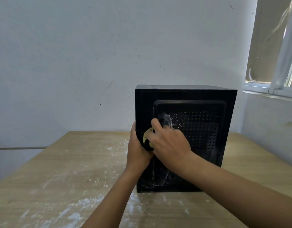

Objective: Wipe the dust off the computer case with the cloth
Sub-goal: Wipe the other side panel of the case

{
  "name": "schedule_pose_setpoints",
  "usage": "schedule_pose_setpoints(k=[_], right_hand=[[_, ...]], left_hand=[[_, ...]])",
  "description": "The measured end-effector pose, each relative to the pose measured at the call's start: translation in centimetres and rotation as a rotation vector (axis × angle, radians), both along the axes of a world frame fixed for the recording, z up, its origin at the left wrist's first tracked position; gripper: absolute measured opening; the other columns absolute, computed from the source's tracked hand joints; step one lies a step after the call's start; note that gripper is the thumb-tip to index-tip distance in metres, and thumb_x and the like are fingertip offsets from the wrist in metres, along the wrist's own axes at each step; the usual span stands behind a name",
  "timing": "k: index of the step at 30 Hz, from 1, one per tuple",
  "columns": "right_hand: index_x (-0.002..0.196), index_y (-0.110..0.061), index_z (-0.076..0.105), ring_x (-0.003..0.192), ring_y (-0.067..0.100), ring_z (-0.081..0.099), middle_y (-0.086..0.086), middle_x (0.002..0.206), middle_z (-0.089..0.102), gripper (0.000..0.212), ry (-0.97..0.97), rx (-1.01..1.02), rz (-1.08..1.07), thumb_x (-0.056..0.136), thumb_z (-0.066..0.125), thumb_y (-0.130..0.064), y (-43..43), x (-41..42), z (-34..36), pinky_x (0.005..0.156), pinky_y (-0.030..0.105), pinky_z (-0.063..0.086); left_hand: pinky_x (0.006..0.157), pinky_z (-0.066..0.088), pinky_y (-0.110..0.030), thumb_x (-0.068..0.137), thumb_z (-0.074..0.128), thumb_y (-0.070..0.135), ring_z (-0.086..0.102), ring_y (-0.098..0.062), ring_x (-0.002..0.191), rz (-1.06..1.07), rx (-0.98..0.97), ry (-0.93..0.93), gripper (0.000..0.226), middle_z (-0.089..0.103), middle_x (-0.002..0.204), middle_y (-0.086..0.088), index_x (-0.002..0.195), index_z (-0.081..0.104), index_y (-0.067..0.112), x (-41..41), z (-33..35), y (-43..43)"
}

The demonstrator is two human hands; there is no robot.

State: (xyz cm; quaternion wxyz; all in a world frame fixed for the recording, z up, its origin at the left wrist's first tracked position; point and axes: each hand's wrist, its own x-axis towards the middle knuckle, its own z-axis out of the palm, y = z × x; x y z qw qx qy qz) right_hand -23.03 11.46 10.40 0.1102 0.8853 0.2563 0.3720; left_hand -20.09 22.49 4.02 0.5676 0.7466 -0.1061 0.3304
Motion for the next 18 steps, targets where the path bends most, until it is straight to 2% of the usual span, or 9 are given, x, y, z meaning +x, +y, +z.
schedule_pose_setpoints(k=[2,4,6,9,10,12,15,18], right_hand=[[0.078,-0.018,0.066,0.047,0.015,0.049,0.005,0.097,0.053,0.023,0.026,0.026,-0.013,0.064,0.084,-0.022,0.2,-0.3,0.4,0.039,0.025,0.025],[0.097,-0.018,0.064,0.063,0.018,0.059,0.006,0.114,0.048,0.023,0.004,0.088,-0.012,0.079,0.074,-0.028,0.3,-0.1,1.8,0.045,0.028,0.036],[0.111,-0.017,0.057,0.072,0.020,0.059,0.006,0.122,0.042,0.030,-0.039,0.183,0.014,0.087,0.065,-0.034,0.3,0.0,4.2,0.053,0.029,0.040],[0.119,-0.014,0.053,0.066,0.020,0.050,0.008,0.123,0.042,0.040,-0.117,0.311,0.043,0.089,0.062,-0.039,0.0,0.3,7.0,0.053,0.029,0.036],[0.120,-0.013,0.052,0.065,0.022,0.051,0.009,0.123,0.043,0.043,-0.117,0.335,0.047,0.089,0.062,-0.039,-0.2,0.6,7.2,0.052,0.030,0.036],[0.118,-0.009,0.055,0.064,0.028,0.059,0.011,0.119,0.048,0.047,-0.113,0.353,0.081,0.084,0.068,-0.038,-0.4,1.0,6.6,0.049,0.029,0.037],[0.105,-0.005,0.062,0.054,0.030,0.060,0.014,0.106,0.056,0.048,-0.141,0.375,0.139,0.071,0.081,-0.035,-0.6,1.1,5.3,0.042,0.024,0.035],[0.098,-0.008,0.062,0.053,0.026,0.062,0.012,0.103,0.056,0.049,-0.131,0.321,0.135,0.066,0.085,-0.038,-0.1,1.1,3.3,0.040,0.027,0.045]], left_hand=[[0.073,0.050,-0.013,0.078,0.080,0.016,0.065,0.002,0.094,-0.003,-0.010,0.011,0.072,0.066,0.108,0.013,0.134,0.040,0.035,0.0,0.1,0.0],[0.073,0.049,-0.011,0.073,0.085,0.026,0.063,0.002,0.098,-0.013,-0.017,0.023,0.074,0.065,0.111,0.015,0.133,0.042,0.031,0.0,0.2,0.0],[0.083,0.047,-0.007,0.068,0.088,0.035,0.055,0.005,0.111,-0.013,-0.008,0.035,0.090,0.057,0.125,0.020,0.142,0.036,0.030,-0.1,0.2,0.0],[0.100,0.044,-0.019,0.064,0.087,0.045,0.048,-0.004,0.127,-0.004,-0.002,0.062,0.107,0.049,0.140,0.014,0.150,0.027,0.027,-0.1,-0.1,0.0],[0.101,0.043,-0.020,0.064,0.087,0.046,0.047,-0.006,0.128,-0.002,0.000,0.063,0.108,0.049,0.141,0.013,0.150,0.026,0.027,-0.2,-0.1,0.0],[0.097,0.041,-0.012,0.064,0.087,0.045,0.046,-0.005,0.128,-0.002,0.005,0.059,0.108,0.048,0.141,0.013,0.150,0.025,0.027,-0.2,-0.1,0.1],[0.087,0.040,-0.002,0.066,0.087,0.041,0.047,0.000,0.123,-0.016,-0.003,0.053,0.104,0.048,0.137,0.017,0.149,0.027,0.027,-0.3,0.1,0.0],[0.078,0.044,-0.002,0.068,0.088,0.033,0.053,0.010,0.108,-0.020,-0.011,0.043,0.087,0.054,0.121,0.025,0.138,0.037,0.032,-0.5,0.4,-0.1]])
